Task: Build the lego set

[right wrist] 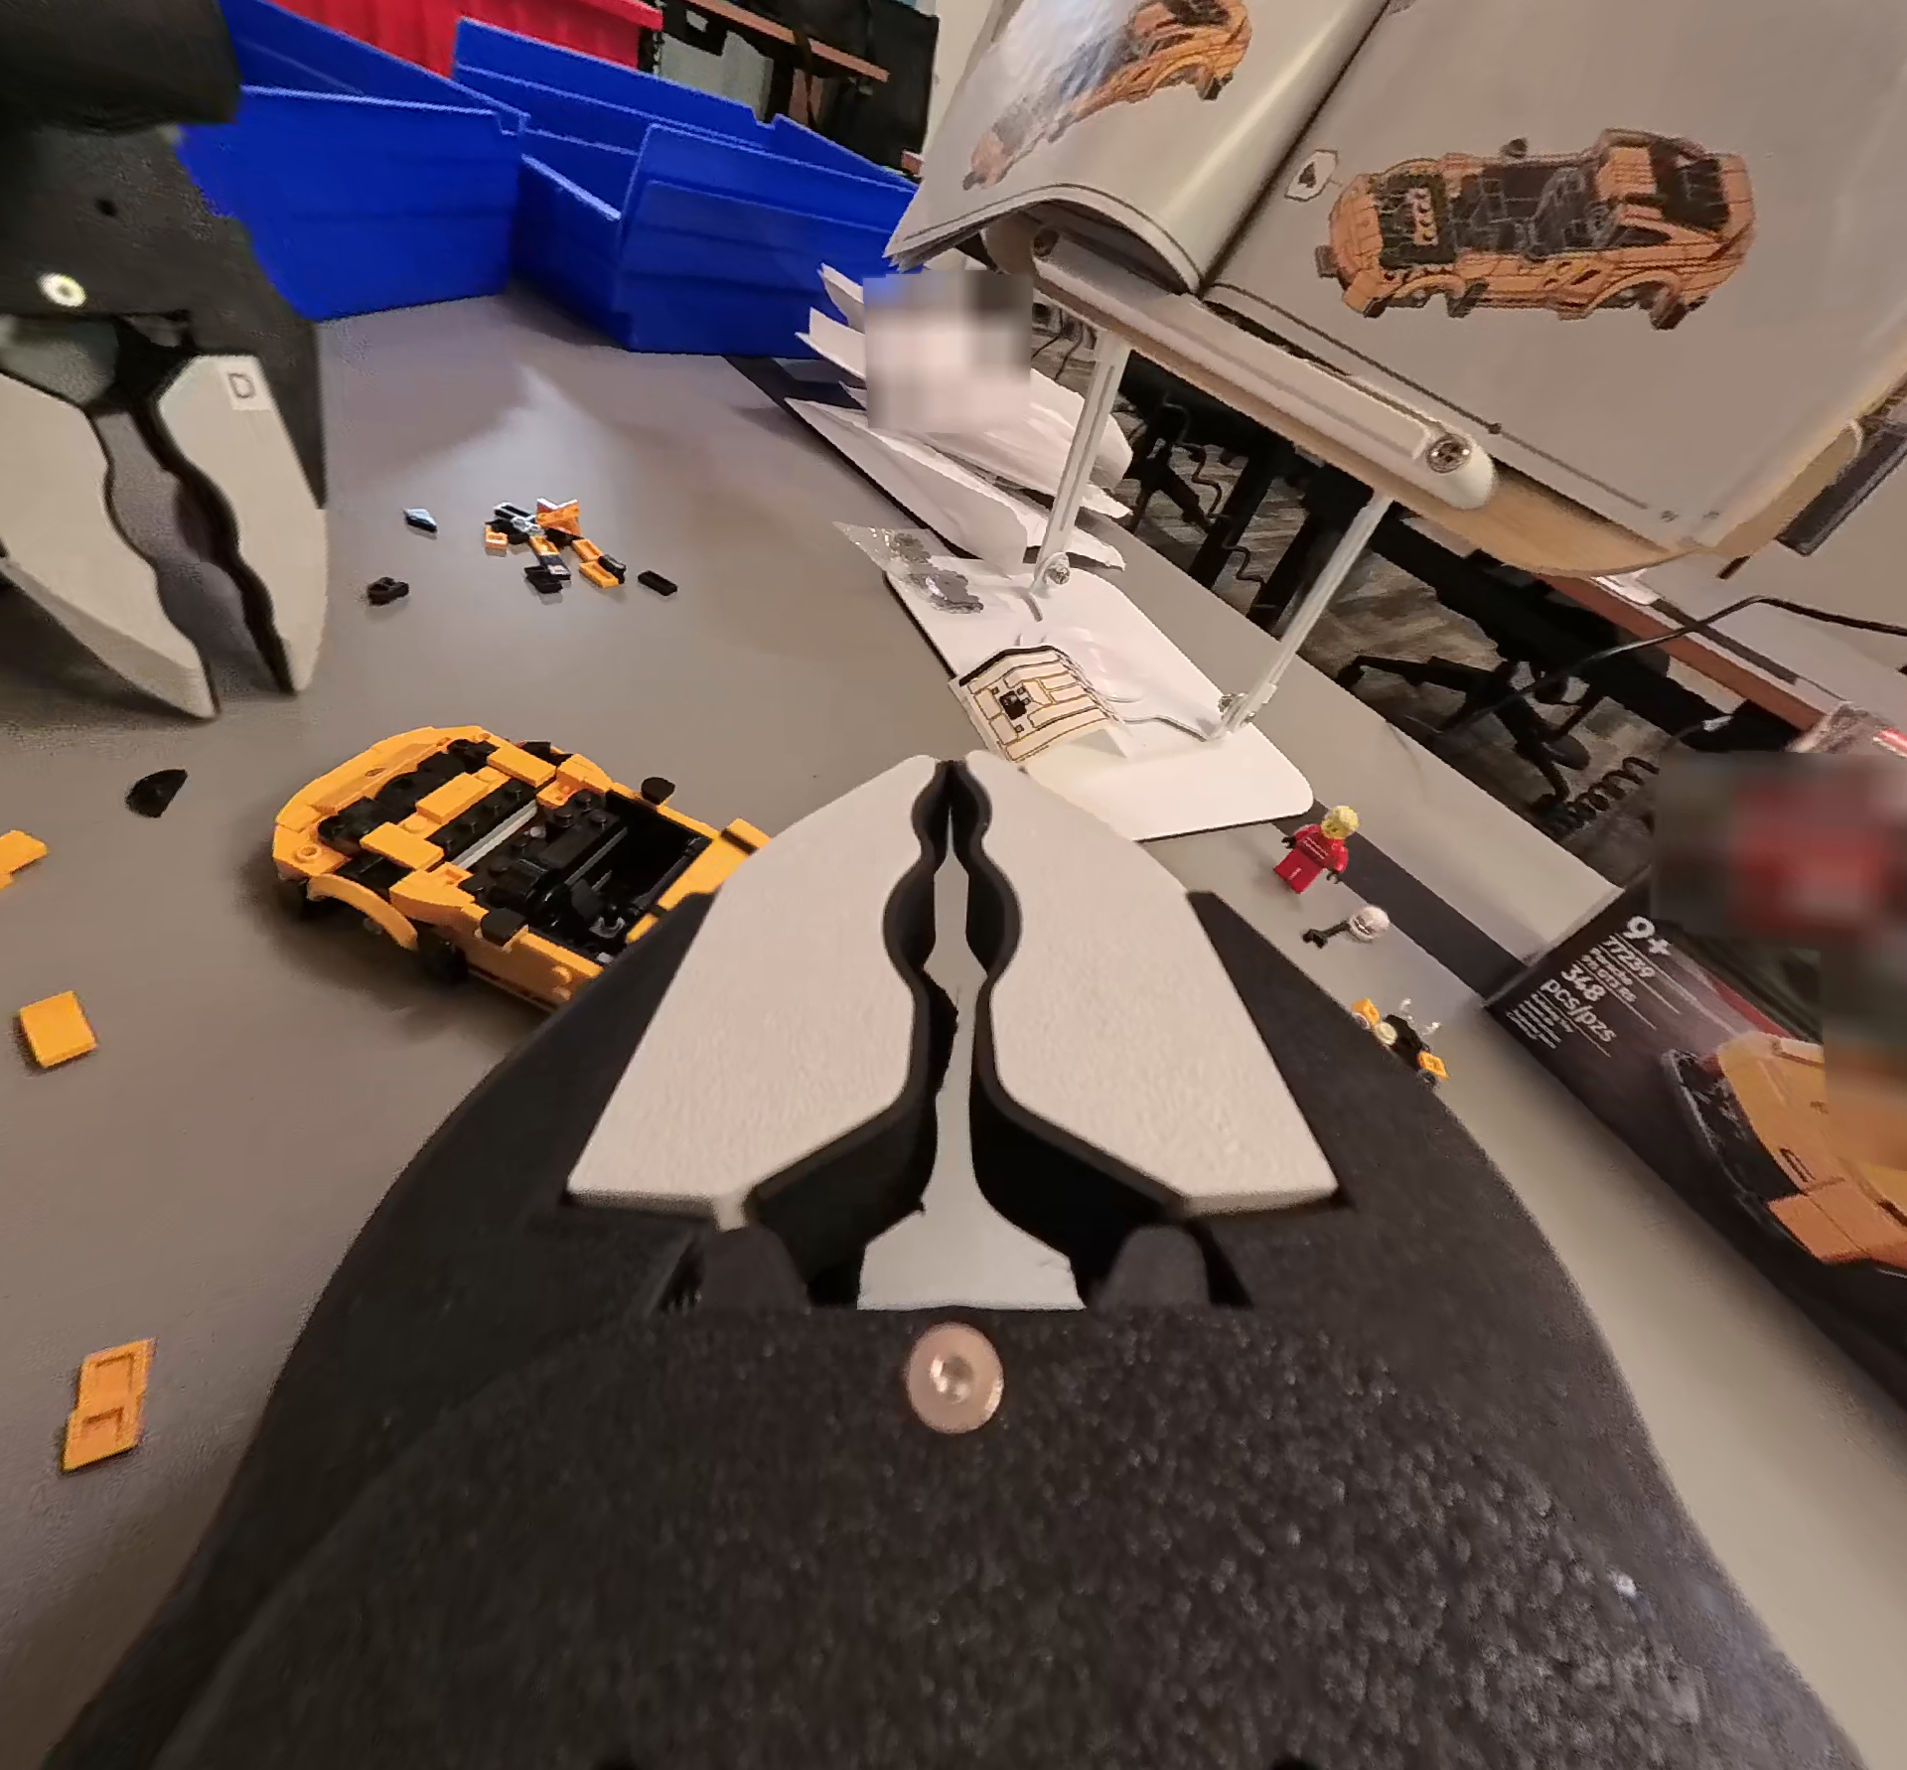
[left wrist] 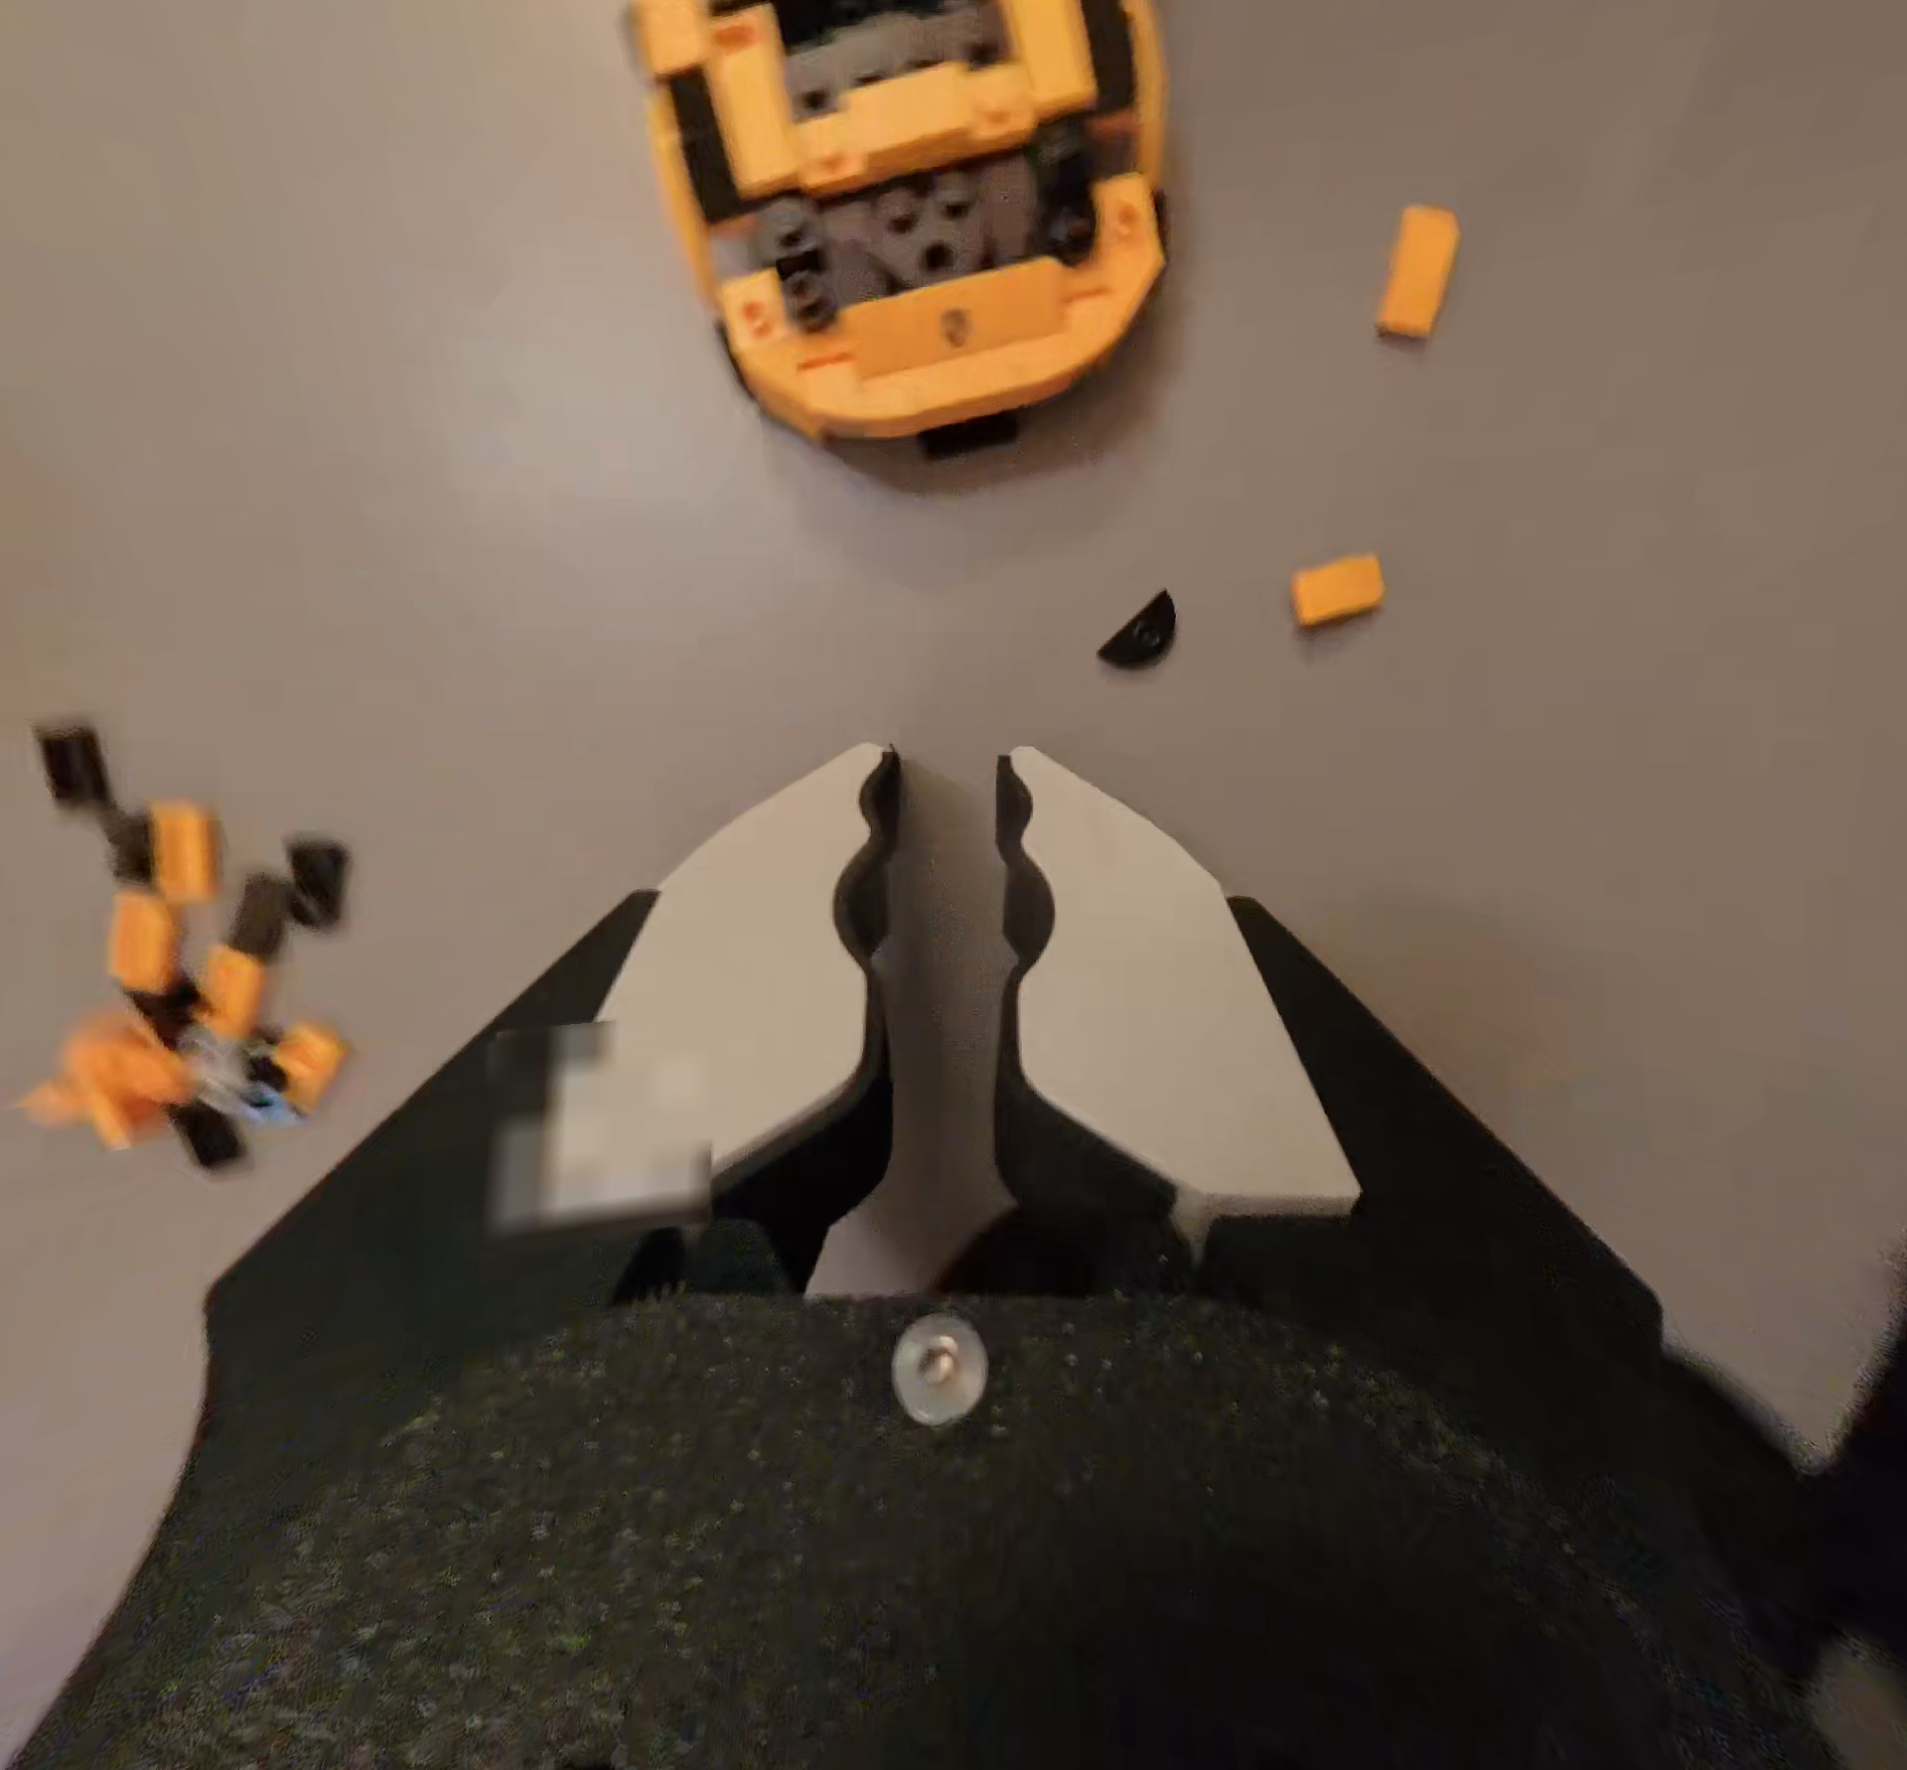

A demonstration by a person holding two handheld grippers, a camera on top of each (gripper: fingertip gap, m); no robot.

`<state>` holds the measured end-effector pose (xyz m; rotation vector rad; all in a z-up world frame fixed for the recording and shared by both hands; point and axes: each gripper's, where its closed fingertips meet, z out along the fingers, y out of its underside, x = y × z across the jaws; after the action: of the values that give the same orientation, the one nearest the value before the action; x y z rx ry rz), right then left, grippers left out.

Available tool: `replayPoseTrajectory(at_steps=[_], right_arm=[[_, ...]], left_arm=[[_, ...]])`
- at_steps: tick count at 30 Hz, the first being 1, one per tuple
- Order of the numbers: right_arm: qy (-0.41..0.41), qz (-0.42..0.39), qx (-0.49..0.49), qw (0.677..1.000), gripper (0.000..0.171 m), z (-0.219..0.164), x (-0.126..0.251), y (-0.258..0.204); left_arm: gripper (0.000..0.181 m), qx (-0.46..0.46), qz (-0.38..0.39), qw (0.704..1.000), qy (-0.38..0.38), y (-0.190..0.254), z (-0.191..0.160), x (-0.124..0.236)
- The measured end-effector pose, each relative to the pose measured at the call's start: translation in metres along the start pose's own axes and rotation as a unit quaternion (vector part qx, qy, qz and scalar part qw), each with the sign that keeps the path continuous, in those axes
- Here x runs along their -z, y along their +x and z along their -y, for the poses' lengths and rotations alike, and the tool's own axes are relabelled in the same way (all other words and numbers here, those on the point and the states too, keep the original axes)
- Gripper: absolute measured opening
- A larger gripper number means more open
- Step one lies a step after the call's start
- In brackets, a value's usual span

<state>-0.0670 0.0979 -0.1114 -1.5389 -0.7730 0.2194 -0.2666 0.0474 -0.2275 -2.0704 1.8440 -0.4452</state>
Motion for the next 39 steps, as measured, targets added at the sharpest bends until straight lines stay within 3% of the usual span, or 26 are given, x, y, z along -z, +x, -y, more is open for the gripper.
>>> replayPoseTrajectory(at_steps=[3,10,17,25,31,39], right_arm=[[0.002,-0.006,-0.013,1.0,0.0,0.0,0.001,0.004],[0.004,-0.004,-0.026,1.0,0.0,0.0,0.001,0.004],[0.007,0.0,-0.029,1.0,0.0,0.002,0.001,0.002],[0.007,0.002,-0.03,1.0,0.0,0.002,0.001,0.002],[0.003,0.003,-0.028,1.0,0.0,-0.001,0.0,0.002],[0.002,0.002,-0.033,0.999,0.0,-0.003,0.0,0.004]], left_arm=[[0.017,0.115,-0.035,0.991,0.062,0.027,0.009,0.001],[0.015,0.185,0.019,0.977,0.103,0.037,0.024,-0.01],[0.017,0.16,0.047,0.98,0.104,0.036,0.028,-0.014],[0.026,0.055,0.034,0.992,0.112,0.035,0.028,-0.014],[0.015,0.023,0.008,0.993,0.115,0.037,0.031,-0.016],[0.015,0.025,0.023,0.991,0.129,0.032,0.037,-0.01]])
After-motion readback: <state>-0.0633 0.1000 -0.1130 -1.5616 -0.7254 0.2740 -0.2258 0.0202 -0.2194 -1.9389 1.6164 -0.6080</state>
